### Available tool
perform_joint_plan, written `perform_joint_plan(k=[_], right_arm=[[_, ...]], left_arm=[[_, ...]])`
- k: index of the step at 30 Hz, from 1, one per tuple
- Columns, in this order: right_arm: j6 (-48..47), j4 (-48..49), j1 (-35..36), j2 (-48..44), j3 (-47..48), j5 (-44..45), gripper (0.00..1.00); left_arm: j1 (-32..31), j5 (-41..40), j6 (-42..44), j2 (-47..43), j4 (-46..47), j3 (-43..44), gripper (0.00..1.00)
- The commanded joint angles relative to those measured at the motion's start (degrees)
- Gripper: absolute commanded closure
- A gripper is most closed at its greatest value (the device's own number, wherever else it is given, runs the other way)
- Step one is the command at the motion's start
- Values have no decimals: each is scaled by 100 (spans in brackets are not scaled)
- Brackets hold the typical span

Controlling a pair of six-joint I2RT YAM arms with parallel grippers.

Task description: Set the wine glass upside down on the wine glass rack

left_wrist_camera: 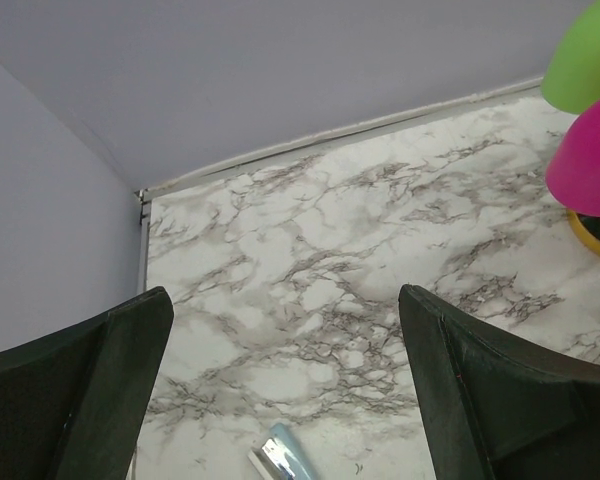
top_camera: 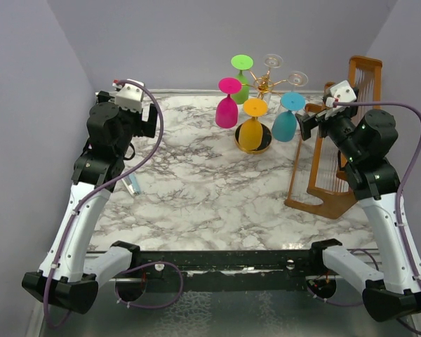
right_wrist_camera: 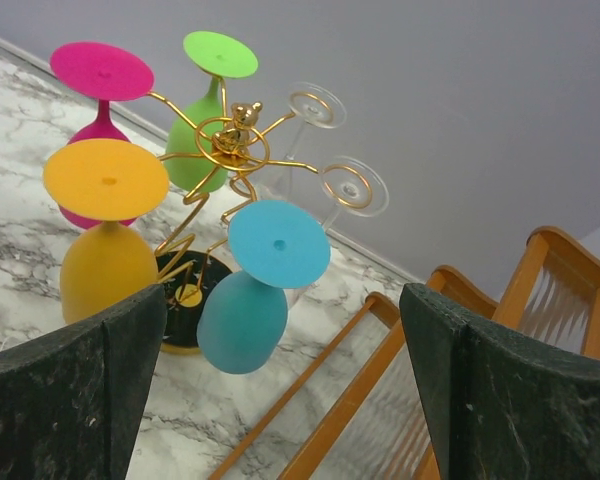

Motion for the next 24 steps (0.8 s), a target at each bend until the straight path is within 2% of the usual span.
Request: perform_joint_plan(k=[1, 7, 24], right_arm=[[89, -178, -110, -210, 39, -342, 1], [198, -221, -207, -289, 2, -545, 0], [213, -685, -495, -775, 256, -245, 1]], left_arm=[[194, 67, -158, -184, -148, 273, 1], [406, 345, -221, -307, -212, 223, 1], [648, 641, -216, -774, -318, 94, 1]])
